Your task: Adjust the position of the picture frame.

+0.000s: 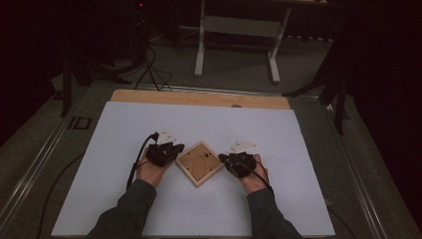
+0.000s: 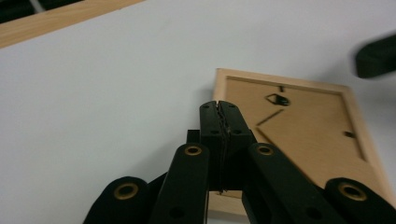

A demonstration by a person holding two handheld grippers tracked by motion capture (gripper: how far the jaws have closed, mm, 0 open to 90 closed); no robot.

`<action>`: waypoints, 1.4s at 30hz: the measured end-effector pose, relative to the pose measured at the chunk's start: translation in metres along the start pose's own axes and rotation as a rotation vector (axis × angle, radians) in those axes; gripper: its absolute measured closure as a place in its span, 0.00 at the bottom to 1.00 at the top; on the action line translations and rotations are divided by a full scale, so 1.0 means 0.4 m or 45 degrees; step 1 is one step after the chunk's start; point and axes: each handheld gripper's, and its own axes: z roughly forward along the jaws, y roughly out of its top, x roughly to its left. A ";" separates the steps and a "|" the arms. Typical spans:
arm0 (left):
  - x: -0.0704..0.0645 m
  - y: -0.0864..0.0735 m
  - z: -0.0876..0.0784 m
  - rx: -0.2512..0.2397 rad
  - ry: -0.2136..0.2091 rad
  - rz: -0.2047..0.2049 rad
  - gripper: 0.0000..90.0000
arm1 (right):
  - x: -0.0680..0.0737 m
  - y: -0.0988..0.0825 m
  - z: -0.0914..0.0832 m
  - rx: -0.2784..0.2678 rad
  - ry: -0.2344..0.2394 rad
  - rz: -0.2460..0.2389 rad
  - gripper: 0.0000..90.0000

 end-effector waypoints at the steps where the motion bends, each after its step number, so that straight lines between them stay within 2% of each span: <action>1: -0.009 -0.004 -0.010 -0.012 -0.014 0.002 0.99 | -0.005 0.004 0.004 -0.003 -0.010 0.009 0.99; 6: -0.031 -0.025 -0.025 -0.016 -0.040 0.009 0.99 | -0.026 0.011 0.028 0.011 -0.041 0.042 0.99; 9: -0.038 -0.046 -0.033 -0.010 -0.047 -0.004 0.99 | -0.031 0.009 0.043 0.034 -0.046 0.051 0.99; 23: -0.041 -0.137 -0.044 0.073 -0.039 -0.052 0.99 | -0.039 -0.001 0.068 0.085 -0.055 0.071 0.99; 27: -0.042 -0.145 -0.034 0.107 -0.034 -0.055 0.99 | -0.040 -0.005 0.074 0.104 -0.059 0.082 0.99; 30: -0.051 -0.148 -0.027 0.130 -0.035 -0.021 0.99 | -0.038 -0.007 0.079 0.115 -0.045 0.078 0.99; 38: -0.062 -0.145 -0.007 0.157 -0.016 0.003 0.99 | -0.038 -0.025 0.083 0.127 -0.024 0.119 1.00; 42: -0.064 -0.142 0.000 0.167 0.011 0.018 1.00 | -0.033 -0.027 0.079 0.131 -0.028 0.118 1.00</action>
